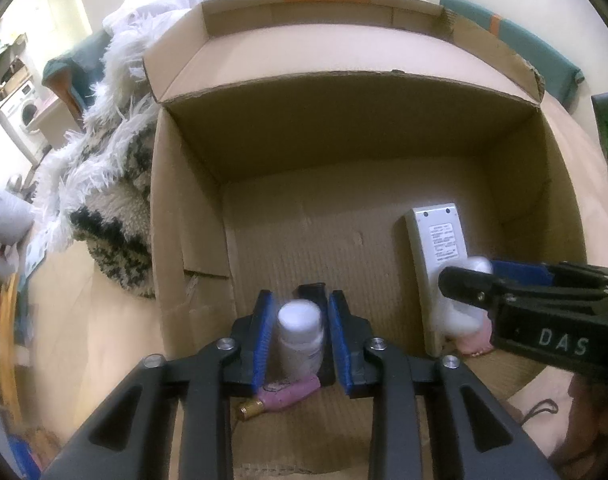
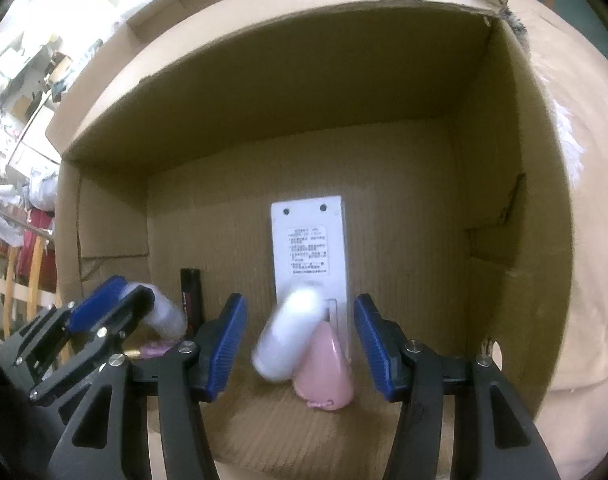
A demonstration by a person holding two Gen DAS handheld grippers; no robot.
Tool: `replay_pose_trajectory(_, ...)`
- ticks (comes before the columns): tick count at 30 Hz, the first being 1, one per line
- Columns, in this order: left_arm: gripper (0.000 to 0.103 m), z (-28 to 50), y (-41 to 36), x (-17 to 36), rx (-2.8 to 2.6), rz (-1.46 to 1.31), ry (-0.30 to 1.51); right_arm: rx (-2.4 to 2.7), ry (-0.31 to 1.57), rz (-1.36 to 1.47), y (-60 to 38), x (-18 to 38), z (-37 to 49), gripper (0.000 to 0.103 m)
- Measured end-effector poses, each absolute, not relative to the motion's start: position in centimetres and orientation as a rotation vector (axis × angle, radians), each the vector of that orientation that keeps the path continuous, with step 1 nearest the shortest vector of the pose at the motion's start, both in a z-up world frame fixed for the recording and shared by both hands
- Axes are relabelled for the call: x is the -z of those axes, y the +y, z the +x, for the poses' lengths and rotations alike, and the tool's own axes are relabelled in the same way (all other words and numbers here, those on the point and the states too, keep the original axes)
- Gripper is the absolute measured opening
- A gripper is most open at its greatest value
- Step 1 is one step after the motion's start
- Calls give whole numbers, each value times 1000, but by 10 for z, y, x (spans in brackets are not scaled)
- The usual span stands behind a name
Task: Organize rigid objects
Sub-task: 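Carry the pill bottle and earbud case into the box and release both, then withdraw both tools from the box toward the remaining items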
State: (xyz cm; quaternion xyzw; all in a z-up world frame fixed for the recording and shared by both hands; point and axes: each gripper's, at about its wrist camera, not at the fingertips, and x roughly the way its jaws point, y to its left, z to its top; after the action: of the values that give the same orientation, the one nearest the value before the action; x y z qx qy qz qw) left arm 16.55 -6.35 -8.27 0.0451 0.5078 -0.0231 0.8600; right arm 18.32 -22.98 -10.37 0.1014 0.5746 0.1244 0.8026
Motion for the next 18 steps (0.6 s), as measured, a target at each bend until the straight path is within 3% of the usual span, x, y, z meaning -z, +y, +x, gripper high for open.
replay_pose_trajectory(3,53,164,-65,79,39,111,1046,-275,1224,251,-234,100,183,68)
replay_pose_trajectory(6,61,163,-66,74,37,115,1028,-286,1191,276,-237,93,183,81)
replay_pose_trajectory(10,63,163,-63,69,33,81,1027,-299,1137,311,-236,82,182,98)
replay_pose_trajectory(18,64,167,-59,67,34,43,1051,-298,1123,296,-232,77,181,98)
